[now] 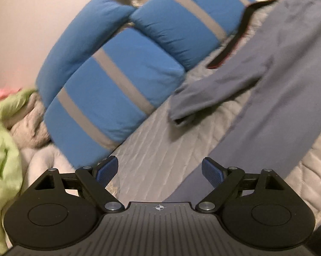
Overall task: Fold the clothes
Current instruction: 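Lower the garment onto the bed and open both grippers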
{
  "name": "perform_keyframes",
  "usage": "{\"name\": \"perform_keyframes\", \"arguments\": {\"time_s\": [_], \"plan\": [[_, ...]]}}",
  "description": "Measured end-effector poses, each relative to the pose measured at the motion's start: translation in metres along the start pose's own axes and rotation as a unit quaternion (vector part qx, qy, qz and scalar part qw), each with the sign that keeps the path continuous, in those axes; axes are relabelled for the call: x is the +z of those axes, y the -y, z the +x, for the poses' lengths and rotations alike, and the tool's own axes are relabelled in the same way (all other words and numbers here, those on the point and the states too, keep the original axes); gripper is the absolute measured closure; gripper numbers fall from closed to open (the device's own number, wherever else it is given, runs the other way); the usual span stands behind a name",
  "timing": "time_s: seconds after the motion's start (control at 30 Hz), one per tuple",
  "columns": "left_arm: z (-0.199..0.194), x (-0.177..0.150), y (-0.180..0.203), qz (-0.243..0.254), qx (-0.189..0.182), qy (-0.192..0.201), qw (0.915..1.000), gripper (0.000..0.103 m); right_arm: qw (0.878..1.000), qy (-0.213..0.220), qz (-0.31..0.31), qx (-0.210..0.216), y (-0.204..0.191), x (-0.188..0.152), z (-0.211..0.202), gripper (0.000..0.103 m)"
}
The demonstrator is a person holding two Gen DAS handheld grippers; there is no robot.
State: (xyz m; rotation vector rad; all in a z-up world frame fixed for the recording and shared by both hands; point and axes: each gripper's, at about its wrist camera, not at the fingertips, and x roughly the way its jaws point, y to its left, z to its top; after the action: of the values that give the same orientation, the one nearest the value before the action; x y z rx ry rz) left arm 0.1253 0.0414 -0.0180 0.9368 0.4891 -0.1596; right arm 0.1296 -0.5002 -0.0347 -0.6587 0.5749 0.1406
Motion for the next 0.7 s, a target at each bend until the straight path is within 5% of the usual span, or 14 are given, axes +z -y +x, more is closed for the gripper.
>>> {"name": "perform_keyframes", "arguments": {"time_s": [0.17, 0.5, 0.6, 0.7], "plan": [[-0.002, 0.004, 0.01, 0.023, 0.004, 0.004, 0.9997, 0.017, 0.997, -0.051, -0.061, -0.009, -0.005, 0.001, 0.014, 0.0], [-0.013, 0.021, 0.003, -0.064, -0.068, 0.0, 0.9956, 0.017, 0.996, -0.077, -0.031, 0.012, -0.007, 0.012, 0.023, 0.0], [-0.015, 0.024, -0.003, -0.126, -0.11, 0.004, 0.9859, 0.017, 0.998, -0.065, -0.001, 0.024, -0.005, 0.017, 0.021, 0.0], [-0.014, 0.025, -0.011, -0.21, -0.172, 0.022, 0.9623, 0.015, 0.996, -0.044, 0.061, 0.039, 0.004, 0.024, 0.022, 0.0]]}}
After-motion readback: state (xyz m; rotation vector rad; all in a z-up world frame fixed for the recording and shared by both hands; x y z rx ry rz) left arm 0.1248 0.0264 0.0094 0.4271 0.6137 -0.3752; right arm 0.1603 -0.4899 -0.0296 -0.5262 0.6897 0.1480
